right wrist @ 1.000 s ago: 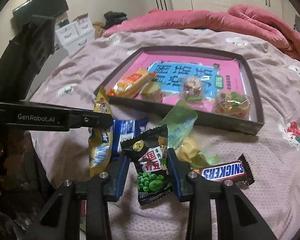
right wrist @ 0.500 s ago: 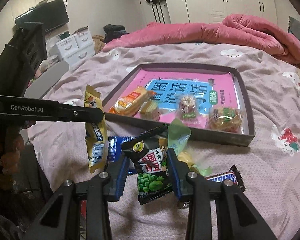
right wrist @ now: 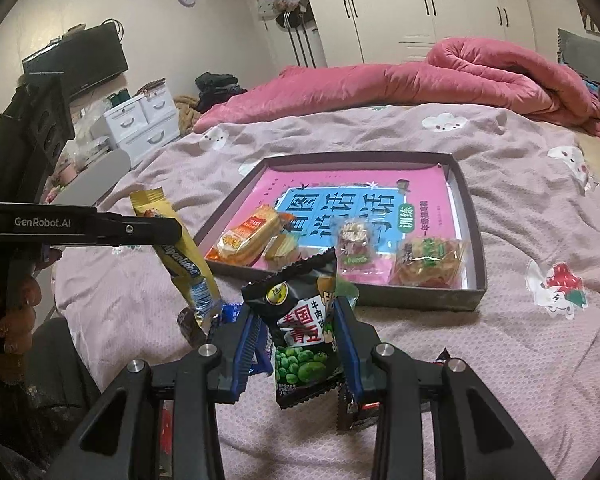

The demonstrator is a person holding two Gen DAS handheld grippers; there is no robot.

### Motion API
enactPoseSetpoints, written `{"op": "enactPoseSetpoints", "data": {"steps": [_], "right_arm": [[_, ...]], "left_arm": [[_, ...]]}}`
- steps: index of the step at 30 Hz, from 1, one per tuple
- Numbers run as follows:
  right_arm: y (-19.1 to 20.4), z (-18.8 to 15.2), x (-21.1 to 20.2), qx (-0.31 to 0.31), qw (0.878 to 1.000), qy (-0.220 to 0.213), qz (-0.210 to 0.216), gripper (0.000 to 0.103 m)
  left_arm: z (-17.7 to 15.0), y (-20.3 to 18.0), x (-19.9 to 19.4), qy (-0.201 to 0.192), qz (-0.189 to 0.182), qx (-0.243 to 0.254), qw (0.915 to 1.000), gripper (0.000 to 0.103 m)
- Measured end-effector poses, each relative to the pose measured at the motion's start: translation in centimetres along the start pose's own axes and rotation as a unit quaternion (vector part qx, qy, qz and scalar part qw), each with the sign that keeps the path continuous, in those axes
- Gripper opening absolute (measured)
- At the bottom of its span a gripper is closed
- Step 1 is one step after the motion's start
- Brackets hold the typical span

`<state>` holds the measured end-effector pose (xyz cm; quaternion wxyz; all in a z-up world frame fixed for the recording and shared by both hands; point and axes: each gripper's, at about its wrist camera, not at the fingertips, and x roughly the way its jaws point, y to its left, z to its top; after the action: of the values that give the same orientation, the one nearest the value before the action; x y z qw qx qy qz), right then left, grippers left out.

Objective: Organize snacks
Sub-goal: 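Carry the yellow bag into the tray with the left gripper while the right carries the pea bag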

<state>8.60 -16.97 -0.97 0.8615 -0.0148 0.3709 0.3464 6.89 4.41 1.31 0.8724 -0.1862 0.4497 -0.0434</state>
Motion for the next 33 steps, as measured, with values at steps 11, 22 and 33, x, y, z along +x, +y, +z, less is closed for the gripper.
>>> {"op": "enactPoseSetpoints", "data": {"steps": [11,22,33], "right_arm": [[-1.2,0.9,-0.3,0.019,1.000,-0.019,-0.011,0.038],[-2.1,1.2,0.0,0.034,0.999,-0.021,-0.014,0.038],[-3.0,1.7,0.3,0.048,0.998,-0.030,-0.025,0.038]], "left_arm": [[2.0,-0.2,-0.6,-0.025,-0.005,-0.003,0.9997,0.017],[4.0,0.8,1.2,-0.040,0.006,-0.011,0.9991,0.017],[4.1,2.0,3.7,-0.035,0.025,-0.014,0.9990,0.017]]}}
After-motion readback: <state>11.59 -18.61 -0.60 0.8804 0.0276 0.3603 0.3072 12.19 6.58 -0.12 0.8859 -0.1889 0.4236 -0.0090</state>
